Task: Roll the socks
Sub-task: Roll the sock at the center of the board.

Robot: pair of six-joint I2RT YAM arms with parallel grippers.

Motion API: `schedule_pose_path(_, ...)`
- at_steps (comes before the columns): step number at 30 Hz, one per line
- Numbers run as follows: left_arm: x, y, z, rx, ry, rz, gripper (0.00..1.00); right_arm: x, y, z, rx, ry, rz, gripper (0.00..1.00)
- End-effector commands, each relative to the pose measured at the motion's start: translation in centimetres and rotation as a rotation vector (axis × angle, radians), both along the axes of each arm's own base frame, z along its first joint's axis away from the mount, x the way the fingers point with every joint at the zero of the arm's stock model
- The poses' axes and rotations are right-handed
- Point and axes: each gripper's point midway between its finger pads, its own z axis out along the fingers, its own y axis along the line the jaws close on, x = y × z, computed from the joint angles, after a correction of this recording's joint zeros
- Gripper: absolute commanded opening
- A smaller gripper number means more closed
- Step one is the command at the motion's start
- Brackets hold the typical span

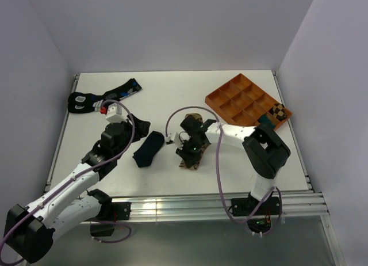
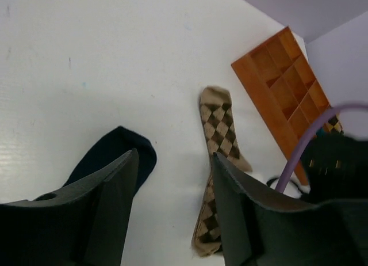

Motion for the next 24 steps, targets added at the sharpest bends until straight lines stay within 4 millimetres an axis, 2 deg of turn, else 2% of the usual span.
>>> schedule_pose_path(1, -0.4, -1.4, -0.1, -0.036, -0.070, -0.095, 0.59, -0.8, 0.0, 2.2, 0.104, 0.199, 0.028, 0.19)
schedule_pose_path(4, -1.4, -2.5, -1.3, -0.050, -0.102, -0.179, 0.53, -0.9, -1.0, 2.9, 0.131, 0.279, 0.024, 0.19)
schedule_pose_path(7, -2.5, -4.1, -1.5, -0.095, -0.175, -0.282, 0.50, -1.3, -1.6, 3.6, 0.162, 0.356, 0.049, 0.19)
schedule_pose_path(9, -3.6, -5.3, -3.1, -0.093, -0.179, -0.357, 0.50, -2.0, -1.8, 3.8, 0.168, 0.434, 0.049, 0.18)
schedule_pose_path(10, -3.5, -6.0, -3.0, -0.087, -0.214, -0.385, 0.50, -1.7, -1.9, 3.9, 0.182, 0.440, 0.056, 0.18)
schedule_pose_path(11, -4.3, -7.0, -3.6, -0.077, -0.217, -0.435, 0.50, -1.9, -1.8, 4.0, 0.189, 0.464, 0.059, 0.18)
schedule_pose_path(13, -5.0, -8.9, -3.0, -0.066, -0.282, -0.525, 0.51, -2.1, -2.0, 3.8, 0.184, 0.516, 0.057, 0.18)
schedule_pose_path(14, -5.8, -10.4, -4.1, -0.050, -0.262, -0.583, 0.51, -2.1, -2.0, 3.6, 0.178, 0.530, 0.047, 0.18)
schedule_pose_path(17, -7.0, -13.0, -5.4, -0.030, -0.257, -0.694, 0.52, -1.7, -2.3, 3.1, 0.164, 0.559, 0.021, 0.18)
schedule_pose_path(24, -9.5, -16.1, -6.5, -0.077, -0.263, -0.889, 0.59, -0.9, -2.8, 2.7, 0.161, 0.572, -0.030, 0.18)
